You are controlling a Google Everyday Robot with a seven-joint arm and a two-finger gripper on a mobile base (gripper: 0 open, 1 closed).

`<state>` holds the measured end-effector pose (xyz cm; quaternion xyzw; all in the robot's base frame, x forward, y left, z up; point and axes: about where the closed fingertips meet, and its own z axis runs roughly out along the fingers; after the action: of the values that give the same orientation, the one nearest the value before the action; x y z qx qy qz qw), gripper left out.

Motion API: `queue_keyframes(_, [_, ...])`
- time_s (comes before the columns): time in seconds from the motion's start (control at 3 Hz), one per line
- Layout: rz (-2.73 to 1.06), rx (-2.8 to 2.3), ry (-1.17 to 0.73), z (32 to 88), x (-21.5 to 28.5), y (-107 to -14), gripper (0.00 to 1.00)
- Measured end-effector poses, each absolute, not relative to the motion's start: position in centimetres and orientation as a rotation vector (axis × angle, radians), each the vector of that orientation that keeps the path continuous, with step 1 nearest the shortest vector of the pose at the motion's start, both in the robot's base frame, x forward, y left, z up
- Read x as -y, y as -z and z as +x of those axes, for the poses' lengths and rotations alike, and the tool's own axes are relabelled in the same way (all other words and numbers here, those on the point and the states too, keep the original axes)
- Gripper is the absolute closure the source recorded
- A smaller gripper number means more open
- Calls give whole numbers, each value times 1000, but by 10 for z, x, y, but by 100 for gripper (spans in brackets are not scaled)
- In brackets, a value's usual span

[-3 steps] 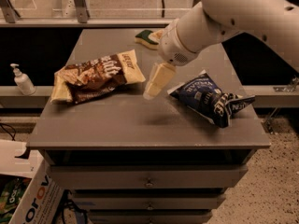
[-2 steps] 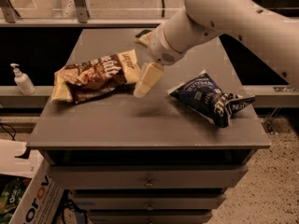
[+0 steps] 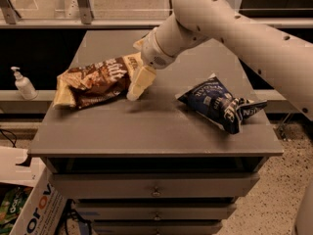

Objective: Pick brown chip bag

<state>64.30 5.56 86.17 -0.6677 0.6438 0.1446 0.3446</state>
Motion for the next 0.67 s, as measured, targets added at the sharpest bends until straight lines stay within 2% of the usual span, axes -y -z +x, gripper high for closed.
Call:
queue_keyframes(0.33, [-1739,-1664,-447,644,-77,-857,18])
queue_keyframes(0.67, [-1738,-1667,-490,643,-88,-859,42])
